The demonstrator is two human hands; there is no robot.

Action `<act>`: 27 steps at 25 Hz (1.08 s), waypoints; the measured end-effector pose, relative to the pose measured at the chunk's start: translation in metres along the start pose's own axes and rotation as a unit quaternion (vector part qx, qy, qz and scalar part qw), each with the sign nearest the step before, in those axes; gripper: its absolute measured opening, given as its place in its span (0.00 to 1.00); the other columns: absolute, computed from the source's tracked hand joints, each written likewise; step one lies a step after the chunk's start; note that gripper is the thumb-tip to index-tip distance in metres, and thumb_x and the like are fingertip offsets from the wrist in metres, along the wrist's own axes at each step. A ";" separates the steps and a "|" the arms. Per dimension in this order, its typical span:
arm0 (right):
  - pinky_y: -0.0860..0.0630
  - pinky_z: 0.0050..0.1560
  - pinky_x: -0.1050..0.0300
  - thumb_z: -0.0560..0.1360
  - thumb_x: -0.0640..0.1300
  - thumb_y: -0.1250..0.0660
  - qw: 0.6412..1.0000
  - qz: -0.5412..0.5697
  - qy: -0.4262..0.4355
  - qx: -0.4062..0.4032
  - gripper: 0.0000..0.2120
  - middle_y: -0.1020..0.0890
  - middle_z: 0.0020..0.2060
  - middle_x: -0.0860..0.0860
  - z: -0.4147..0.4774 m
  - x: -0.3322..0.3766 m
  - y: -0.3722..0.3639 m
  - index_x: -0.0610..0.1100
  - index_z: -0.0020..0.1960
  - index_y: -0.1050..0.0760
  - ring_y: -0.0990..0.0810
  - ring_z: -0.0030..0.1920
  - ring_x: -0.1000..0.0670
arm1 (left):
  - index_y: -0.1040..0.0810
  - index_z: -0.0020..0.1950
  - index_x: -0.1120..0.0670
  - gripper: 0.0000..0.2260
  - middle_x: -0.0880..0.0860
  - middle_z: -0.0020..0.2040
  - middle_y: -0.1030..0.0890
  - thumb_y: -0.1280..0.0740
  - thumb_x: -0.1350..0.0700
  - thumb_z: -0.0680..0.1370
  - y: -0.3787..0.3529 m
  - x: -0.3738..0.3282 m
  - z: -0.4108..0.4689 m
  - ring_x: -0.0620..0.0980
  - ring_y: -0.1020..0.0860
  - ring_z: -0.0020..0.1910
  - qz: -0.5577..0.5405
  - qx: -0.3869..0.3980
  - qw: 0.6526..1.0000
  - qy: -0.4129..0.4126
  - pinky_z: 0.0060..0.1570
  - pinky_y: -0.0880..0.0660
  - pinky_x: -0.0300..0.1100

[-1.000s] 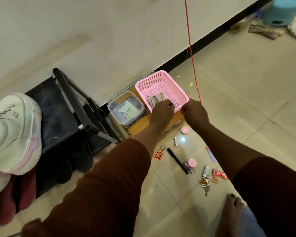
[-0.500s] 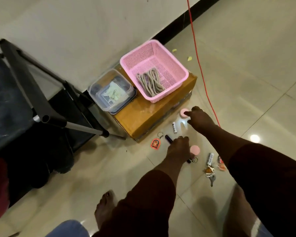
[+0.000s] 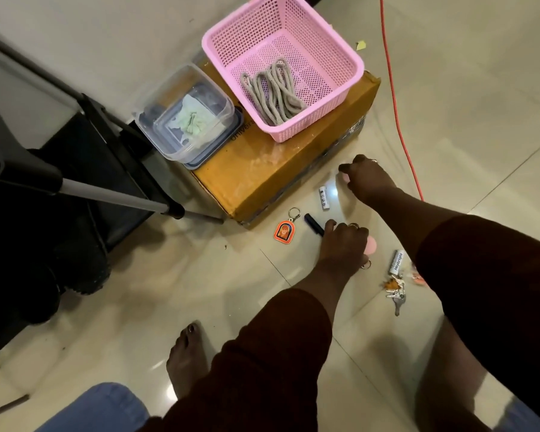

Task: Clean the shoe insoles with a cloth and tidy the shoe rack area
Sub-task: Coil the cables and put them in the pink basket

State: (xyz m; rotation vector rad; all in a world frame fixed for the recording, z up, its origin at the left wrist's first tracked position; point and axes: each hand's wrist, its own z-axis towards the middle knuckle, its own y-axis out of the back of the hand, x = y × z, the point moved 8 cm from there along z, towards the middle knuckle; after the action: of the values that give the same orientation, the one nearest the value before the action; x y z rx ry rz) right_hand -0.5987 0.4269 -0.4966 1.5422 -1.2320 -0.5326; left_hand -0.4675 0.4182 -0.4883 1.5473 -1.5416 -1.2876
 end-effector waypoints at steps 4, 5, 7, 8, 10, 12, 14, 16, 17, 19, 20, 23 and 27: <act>0.27 0.53 0.50 0.74 0.35 0.38 0.995 0.082 -0.021 -0.045 0.19 0.27 0.56 0.35 -0.022 -0.008 0.015 0.41 0.65 0.27 0.25 0.55 0.35 | 0.25 0.59 0.58 0.18 0.56 0.54 0.21 0.31 0.53 0.71 0.020 0.000 -0.003 0.56 0.24 0.55 -0.076 -0.041 0.996 0.037 0.62 0.39 0.49; 0.27 0.53 0.49 0.73 0.34 0.37 0.994 0.091 -0.033 -0.058 0.20 0.27 0.57 0.35 -0.029 -0.010 0.022 0.41 0.65 0.27 0.25 0.54 0.35 | 0.25 0.58 0.58 0.18 0.56 0.54 0.21 0.30 0.53 0.70 0.030 0.003 -0.005 0.56 0.24 0.54 -0.090 -0.054 0.993 0.046 0.61 0.38 0.48; 0.25 0.51 0.49 0.71 0.34 0.36 0.989 0.104 -0.053 -0.090 0.21 0.26 0.56 0.36 -0.043 -0.010 0.040 0.42 0.65 0.27 0.24 0.53 0.35 | 0.25 0.58 0.58 0.19 0.57 0.54 0.22 0.30 0.54 0.69 0.053 0.010 -0.007 0.57 0.25 0.55 -0.105 -0.067 0.991 0.052 0.57 0.35 0.47; 0.26 0.51 0.50 0.71 0.34 0.35 0.984 0.121 -0.064 -0.112 0.21 0.25 0.55 0.36 -0.050 -0.010 0.051 0.41 0.64 0.27 0.24 0.52 0.35 | 0.26 0.59 0.58 0.20 0.57 0.54 0.22 0.30 0.54 0.69 0.065 0.015 -0.009 0.57 0.25 0.55 -0.114 -0.074 0.990 0.047 0.56 0.34 0.47; 0.28 0.50 0.51 0.71 0.35 0.35 0.965 0.178 -0.096 -0.165 0.19 0.24 0.53 0.35 -0.064 -0.009 0.082 0.40 0.62 0.26 0.24 0.52 0.36 | 0.26 0.61 0.59 0.22 0.59 0.56 0.23 0.29 0.55 0.69 0.101 0.022 -0.016 0.59 0.26 0.55 -0.128 -0.103 0.986 0.020 0.55 0.32 0.48; 0.28 0.51 0.50 0.71 0.37 0.35 0.943 0.220 -0.120 -0.220 0.18 0.24 0.53 0.36 -0.077 -0.009 0.120 0.40 0.61 0.25 0.25 0.53 0.35 | 0.24 0.59 0.60 0.23 0.60 0.53 0.21 0.26 0.57 0.66 0.146 0.024 -0.025 0.61 0.23 0.51 -0.120 -0.165 0.979 -0.024 0.53 0.28 0.49; 0.28 0.52 0.49 0.71 0.37 0.34 0.926 0.235 -0.111 -0.275 0.19 0.24 0.55 0.37 -0.085 -0.005 0.161 0.41 0.61 0.25 0.25 0.54 0.36 | 0.22 0.55 0.61 0.23 0.60 0.47 0.19 0.23 0.58 0.62 0.193 0.028 -0.036 0.61 0.21 0.44 -0.096 -0.252 0.962 -0.043 0.48 0.24 0.49; 0.28 0.53 0.49 0.71 0.37 0.34 0.910 0.241 -0.084 -0.325 0.19 0.24 0.55 0.38 -0.083 0.004 0.200 0.41 0.62 0.25 0.24 0.53 0.37 | 0.21 0.53 0.61 0.21 0.60 0.45 0.19 0.26 0.55 0.63 0.241 0.041 -0.038 0.61 0.21 0.43 -0.109 -0.335 0.935 -0.037 0.44 0.24 0.48; 0.27 0.53 0.49 0.71 0.37 0.34 0.905 0.242 -0.067 -0.345 0.19 0.24 0.56 0.38 -0.080 0.011 0.218 0.40 0.62 0.25 0.24 0.53 0.38 | 0.21 0.54 0.61 0.20 0.60 0.46 0.19 0.28 0.52 0.65 0.263 0.051 -0.036 0.60 0.21 0.44 -0.124 -0.361 0.924 -0.024 0.45 0.25 0.48; 0.27 0.53 0.50 0.71 0.38 0.34 0.904 0.229 -0.035 -0.359 0.19 0.24 0.56 0.39 -0.070 0.029 0.248 0.40 0.63 0.26 0.24 0.54 0.39 | 0.22 0.57 0.60 0.21 0.59 0.51 0.19 0.29 0.51 0.67 0.296 0.077 -0.023 0.60 0.22 0.50 -0.155 -0.372 0.915 0.035 0.51 0.27 0.50; 0.27 0.54 0.51 0.72 0.39 0.34 0.911 0.213 -0.020 -0.352 0.20 0.24 0.57 0.39 -0.063 0.040 0.259 0.40 0.64 0.27 0.25 0.55 0.40 | 0.24 0.59 0.58 0.22 0.58 0.54 0.20 0.28 0.51 0.68 0.304 0.092 -0.013 0.58 0.24 0.54 -0.164 -0.351 0.918 0.083 0.55 0.29 0.51; 0.29 0.58 0.50 0.71 0.42 0.31 0.949 0.139 0.017 -0.284 0.23 0.22 0.57 0.39 -0.037 0.072 0.263 0.39 0.65 0.29 0.26 0.57 0.39 | 0.26 0.64 0.52 0.22 0.53 0.62 0.23 0.29 0.48 0.72 0.303 0.130 0.021 0.56 0.30 0.63 -0.129 -0.246 0.938 0.206 0.64 0.38 0.52; 0.24 0.55 0.49 0.69 0.44 0.28 0.985 0.059 0.020 -0.158 0.22 0.20 0.55 0.40 -0.006 0.089 0.234 0.37 0.60 0.26 0.21 0.54 0.40 | 0.29 0.67 0.49 0.21 0.54 0.66 0.27 0.32 0.49 0.75 0.296 0.143 0.056 0.58 0.36 0.67 -0.081 -0.162 0.957 0.228 0.68 0.44 0.58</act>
State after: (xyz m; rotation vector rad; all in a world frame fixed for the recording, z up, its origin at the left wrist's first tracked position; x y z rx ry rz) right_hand -0.6615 0.3669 -0.2620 1.1994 -1.1396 -0.5865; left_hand -0.6532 0.2481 -0.2697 1.6310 -0.8840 -1.1004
